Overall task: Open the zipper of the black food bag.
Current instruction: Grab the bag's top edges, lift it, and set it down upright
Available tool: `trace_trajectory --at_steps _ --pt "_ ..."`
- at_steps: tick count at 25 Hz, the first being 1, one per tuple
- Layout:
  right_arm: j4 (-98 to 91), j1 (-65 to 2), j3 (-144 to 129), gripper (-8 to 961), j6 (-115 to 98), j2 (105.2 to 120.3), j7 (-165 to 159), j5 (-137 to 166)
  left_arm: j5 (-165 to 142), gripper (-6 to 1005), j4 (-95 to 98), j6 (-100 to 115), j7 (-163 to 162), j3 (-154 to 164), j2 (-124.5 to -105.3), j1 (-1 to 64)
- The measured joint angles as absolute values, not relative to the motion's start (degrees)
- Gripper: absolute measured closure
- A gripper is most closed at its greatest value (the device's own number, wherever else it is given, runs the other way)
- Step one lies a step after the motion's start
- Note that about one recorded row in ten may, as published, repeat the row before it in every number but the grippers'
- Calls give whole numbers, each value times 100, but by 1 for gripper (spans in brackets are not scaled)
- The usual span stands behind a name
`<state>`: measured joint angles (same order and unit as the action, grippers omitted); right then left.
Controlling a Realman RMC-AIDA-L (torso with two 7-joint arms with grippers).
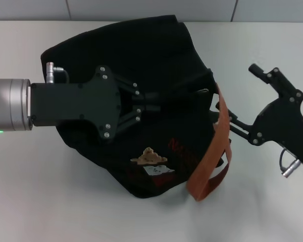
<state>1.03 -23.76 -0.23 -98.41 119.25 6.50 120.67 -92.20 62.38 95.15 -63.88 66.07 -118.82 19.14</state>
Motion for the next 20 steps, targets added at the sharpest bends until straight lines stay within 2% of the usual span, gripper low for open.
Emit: trace_trajectory --at_steps 20 --pt "414 -2999 -58 126 -9293 11960 617 12388 -9099 904 6188 9449 -6391 6627 -11900 2054"
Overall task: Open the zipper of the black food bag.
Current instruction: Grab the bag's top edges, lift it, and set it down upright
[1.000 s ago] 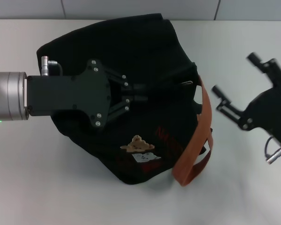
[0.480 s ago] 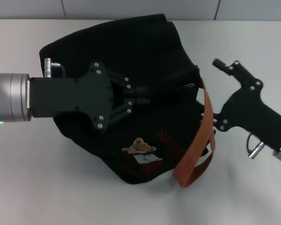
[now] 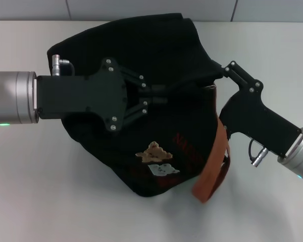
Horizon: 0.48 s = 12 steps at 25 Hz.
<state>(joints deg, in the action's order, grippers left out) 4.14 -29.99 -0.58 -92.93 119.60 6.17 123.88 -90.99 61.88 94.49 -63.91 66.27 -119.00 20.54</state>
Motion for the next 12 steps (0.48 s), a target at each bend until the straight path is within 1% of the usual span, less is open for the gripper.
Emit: trace_trajectory --at_steps 12 --pt "693 -3050 539 126 -9109 11973 754 12305 -9075 905 6035 9354 -6322 6682 -11892 2198"
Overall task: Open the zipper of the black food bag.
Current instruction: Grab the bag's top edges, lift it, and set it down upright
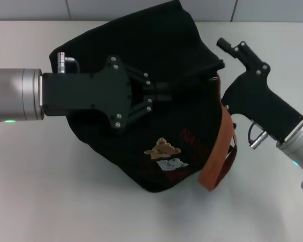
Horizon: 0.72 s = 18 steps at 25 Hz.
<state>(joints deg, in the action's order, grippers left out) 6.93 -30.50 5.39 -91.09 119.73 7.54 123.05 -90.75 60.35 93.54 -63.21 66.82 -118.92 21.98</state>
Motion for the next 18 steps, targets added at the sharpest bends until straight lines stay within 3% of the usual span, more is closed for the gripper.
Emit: trace_trajectory --at_steps 18 --pt "741 -2945 622 127 -8624 11970 1125 12338 -8970 906 6109 9307 -6334 6445 -11864 2252"
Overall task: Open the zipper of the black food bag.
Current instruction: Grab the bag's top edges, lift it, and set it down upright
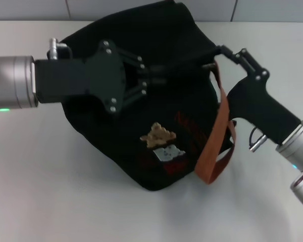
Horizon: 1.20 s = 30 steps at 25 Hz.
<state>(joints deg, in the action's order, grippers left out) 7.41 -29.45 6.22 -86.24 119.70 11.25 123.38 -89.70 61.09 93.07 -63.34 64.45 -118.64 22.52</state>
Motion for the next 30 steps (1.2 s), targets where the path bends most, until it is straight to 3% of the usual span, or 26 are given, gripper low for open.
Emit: trace_trajectory --at_steps 13,30 --pt "2068 -2803 648 126 -8242 11985 323 12519 -8971 906 5967 9083 -5993 6101 -11855 2363" --pt "2129 -2738 1053 127 -7909 11988 212 12506 -8971 907 5583 9121 -5730 6173 -11860 2267"
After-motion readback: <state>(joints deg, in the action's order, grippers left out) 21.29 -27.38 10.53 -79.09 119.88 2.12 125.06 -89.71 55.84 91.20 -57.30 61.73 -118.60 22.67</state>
